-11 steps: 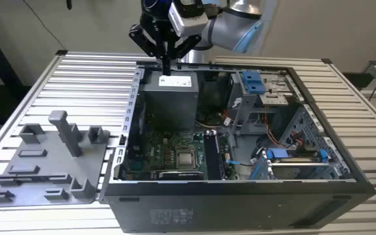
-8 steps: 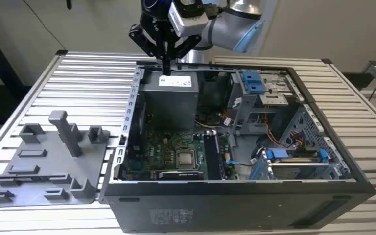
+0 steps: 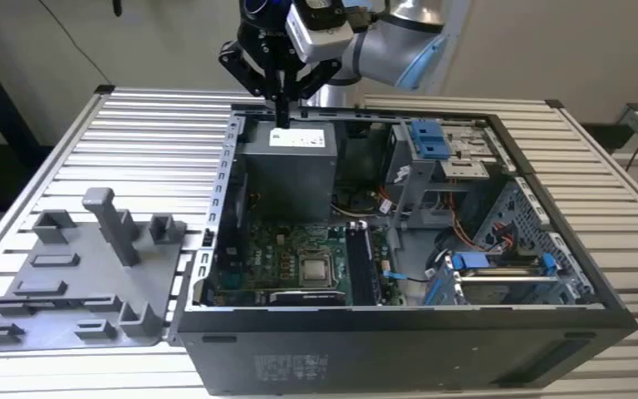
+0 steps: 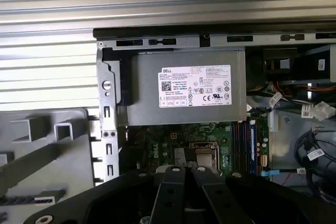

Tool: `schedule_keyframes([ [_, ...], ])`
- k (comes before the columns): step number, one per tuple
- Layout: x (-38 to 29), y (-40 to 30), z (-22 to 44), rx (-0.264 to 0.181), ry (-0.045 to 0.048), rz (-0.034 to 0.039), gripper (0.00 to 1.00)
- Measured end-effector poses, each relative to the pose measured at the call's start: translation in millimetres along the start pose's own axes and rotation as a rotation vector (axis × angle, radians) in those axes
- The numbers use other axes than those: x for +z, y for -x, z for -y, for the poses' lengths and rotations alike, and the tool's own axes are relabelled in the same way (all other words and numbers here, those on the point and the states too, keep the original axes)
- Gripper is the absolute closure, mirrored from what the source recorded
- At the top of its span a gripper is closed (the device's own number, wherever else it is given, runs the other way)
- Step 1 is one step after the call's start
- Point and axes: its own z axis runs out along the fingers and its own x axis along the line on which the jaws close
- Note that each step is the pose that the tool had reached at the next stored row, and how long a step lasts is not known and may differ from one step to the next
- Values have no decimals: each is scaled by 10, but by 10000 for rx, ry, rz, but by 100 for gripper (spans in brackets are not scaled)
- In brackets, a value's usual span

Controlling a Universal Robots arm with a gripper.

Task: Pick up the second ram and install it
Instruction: 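Reach for the second ram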

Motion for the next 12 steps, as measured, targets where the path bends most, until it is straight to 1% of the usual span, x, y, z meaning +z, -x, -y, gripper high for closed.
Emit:
schedule_keyframes([
  [3, 0, -4, 0, 1, 0, 0, 89],
  [7, -1, -65, 5, 0, -1, 0, 89],
  [9, -2, -130, 9, 0, -3, 3, 89],
  [12, -4, -264, 19, -1, -1, 19, 89],
])
